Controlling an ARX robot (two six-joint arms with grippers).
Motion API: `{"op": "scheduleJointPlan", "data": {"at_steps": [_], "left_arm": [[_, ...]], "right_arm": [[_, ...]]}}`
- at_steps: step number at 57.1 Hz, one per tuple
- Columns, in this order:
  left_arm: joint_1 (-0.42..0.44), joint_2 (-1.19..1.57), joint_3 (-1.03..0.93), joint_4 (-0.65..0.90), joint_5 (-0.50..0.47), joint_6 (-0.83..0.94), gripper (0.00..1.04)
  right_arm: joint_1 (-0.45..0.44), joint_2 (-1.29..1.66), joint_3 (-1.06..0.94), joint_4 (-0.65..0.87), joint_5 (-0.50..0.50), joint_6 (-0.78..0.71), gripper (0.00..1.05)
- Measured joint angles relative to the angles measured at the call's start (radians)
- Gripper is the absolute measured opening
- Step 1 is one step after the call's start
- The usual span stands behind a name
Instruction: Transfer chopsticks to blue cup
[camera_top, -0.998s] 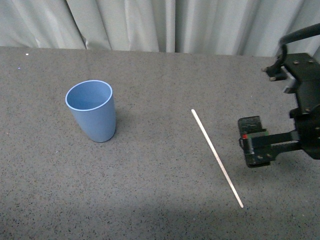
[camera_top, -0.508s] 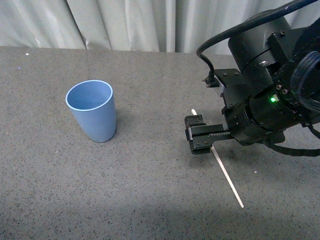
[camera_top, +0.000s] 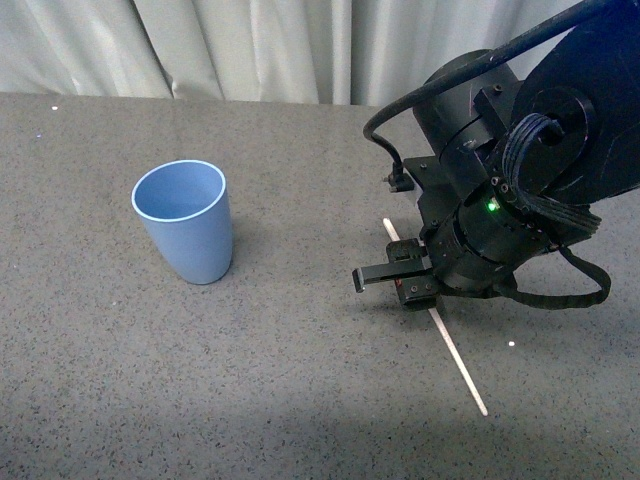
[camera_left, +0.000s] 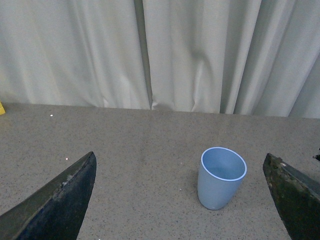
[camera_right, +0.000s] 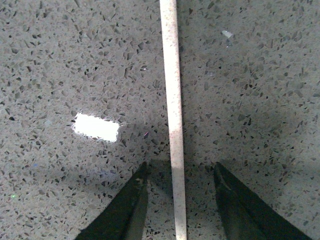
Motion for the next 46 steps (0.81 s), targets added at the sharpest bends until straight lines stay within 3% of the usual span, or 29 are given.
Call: {"op": "scheduleJointPlan", "data": {"at_steps": [12,22,31,38,46], "left_arm": [[0.000,0.000,0.000,0.000,0.000,0.000,0.98],[0.000,0.000,0.000,0.000,0.000,0.000,0.98],[0.000,0.000,0.000,0.000,0.000,0.000,0.98],[0.000,0.000,0.000,0.000,0.000,0.000,0.98],[0.000,0.000,0.000,0.000,0.000,0.000,0.98]], "right_arm": [[-0.003,0.000,0.001,-0.004,-0.006,0.016,0.02],[-0.017,-0.035,-0.067,0.097,-0.039,0.029,0.01],[-0.019,-0.141,-0.179,0.330,-0.050,0.030,0.01],[-0.007,-0.241,-0.235,0.574,-0.043,0.029,0.01],[0.029,-0.281,-0.260,0.879,-0.099,0.037,0.01]]}}
